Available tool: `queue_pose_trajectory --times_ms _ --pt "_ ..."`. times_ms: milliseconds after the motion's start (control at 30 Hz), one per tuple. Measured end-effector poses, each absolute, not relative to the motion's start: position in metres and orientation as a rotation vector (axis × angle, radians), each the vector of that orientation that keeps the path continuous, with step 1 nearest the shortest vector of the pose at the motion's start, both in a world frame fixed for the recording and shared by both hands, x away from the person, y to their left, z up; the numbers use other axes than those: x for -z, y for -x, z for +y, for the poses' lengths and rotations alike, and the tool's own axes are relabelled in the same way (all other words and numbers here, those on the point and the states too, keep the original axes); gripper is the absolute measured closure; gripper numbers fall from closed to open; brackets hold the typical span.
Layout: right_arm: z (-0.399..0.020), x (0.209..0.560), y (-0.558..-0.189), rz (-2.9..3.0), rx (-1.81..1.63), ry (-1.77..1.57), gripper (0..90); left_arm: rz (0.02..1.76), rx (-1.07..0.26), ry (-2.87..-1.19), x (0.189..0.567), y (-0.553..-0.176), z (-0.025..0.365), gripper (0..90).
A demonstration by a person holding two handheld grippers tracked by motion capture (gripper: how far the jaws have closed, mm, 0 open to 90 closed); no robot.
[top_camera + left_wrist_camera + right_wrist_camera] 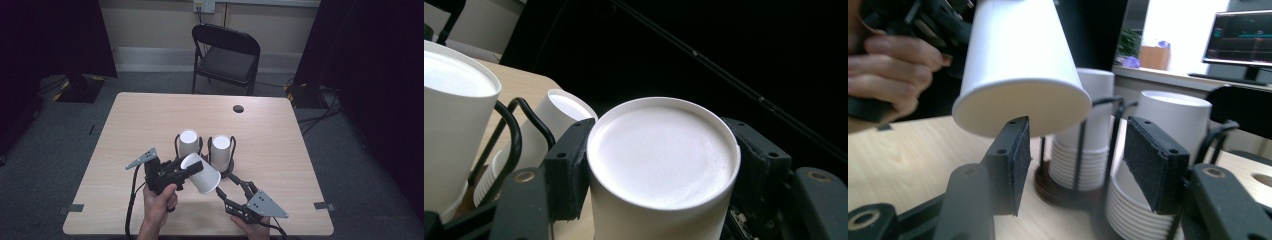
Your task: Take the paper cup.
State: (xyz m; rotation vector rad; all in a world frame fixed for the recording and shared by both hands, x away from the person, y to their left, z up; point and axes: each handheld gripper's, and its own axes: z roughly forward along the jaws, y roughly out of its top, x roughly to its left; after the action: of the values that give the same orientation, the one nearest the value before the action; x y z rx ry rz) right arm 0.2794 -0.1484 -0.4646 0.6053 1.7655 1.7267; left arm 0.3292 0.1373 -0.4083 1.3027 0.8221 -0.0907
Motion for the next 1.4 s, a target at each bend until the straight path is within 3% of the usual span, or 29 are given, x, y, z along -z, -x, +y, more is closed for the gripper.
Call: queue_pose_trajectory --times_ms 600,1167,1400 --pt "-0.138 0.456 -0.278 1.677 -1.805 -0.432 58.8 0.772 0.232 -1.275 0.412 -0.324 0.129 34.0" --pt "-0.139 0.447 -0.285 1.628 -1.839 -0.436 79.6 0.745 0.329 -1.273 0.415 -0.326 0.118 33.5" --pt "-0.14 0.447 -0.285 1.62 -1.836 -0.429 84.4 0.73 0.273 -1.294 0.413 -0.326 0.12 32.4"
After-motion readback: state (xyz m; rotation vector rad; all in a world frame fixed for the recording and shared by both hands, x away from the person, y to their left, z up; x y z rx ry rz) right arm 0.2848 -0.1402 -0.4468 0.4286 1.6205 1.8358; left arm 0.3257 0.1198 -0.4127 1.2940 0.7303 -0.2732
